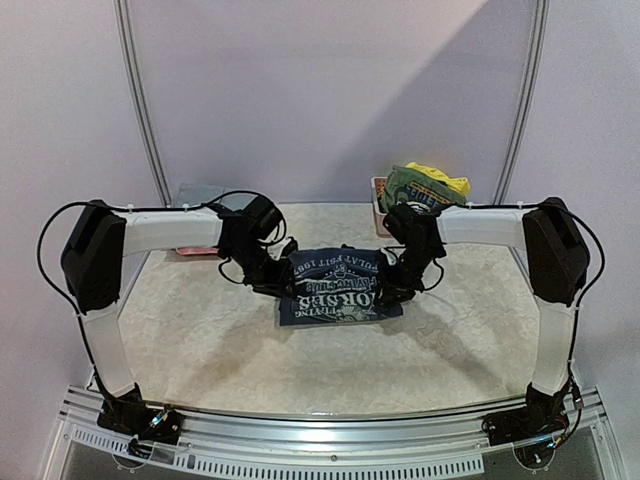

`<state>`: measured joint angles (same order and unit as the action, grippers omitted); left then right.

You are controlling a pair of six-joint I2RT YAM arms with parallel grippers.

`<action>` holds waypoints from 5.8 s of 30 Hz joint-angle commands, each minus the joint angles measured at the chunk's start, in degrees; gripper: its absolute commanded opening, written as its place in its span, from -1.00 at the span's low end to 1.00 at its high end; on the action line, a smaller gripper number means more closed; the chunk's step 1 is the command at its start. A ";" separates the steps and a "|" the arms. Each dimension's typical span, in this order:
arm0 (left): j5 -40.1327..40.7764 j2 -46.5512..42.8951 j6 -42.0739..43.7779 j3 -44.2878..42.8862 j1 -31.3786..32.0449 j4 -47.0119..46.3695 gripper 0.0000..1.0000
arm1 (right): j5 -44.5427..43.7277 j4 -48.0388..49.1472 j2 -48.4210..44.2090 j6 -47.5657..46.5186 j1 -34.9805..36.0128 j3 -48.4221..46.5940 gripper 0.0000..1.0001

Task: Fold and stack the mixed laundry pile
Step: Adjust the square-folded tank top at the center of the board, then move the square-folded tank top to the corner of the board.

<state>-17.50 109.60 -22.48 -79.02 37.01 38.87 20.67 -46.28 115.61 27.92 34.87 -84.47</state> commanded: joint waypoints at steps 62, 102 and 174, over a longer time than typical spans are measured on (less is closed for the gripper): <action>2.79 -18.57 -5.06 22.57 12.47 0.16 -0.11 | -4.09 -6.60 -25.46 7.06 2.32 26.37 -0.39; -3.43 -9.33 13.92 5.43 -7.84 -6.02 0.80 | -6.68 -8.66 -33.60 10.08 2.38 28.46 -0.06; -5.33 3.38 24.13 -9.17 -10.91 -3.24 -1.00 | -5.25 -8.51 -30.65 9.83 2.35 25.43 0.67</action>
<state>-24.88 115.83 -1.52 -86.43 26.50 34.22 15.35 -55.72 84.18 38.61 36.86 -57.69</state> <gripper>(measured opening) 0.039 0.838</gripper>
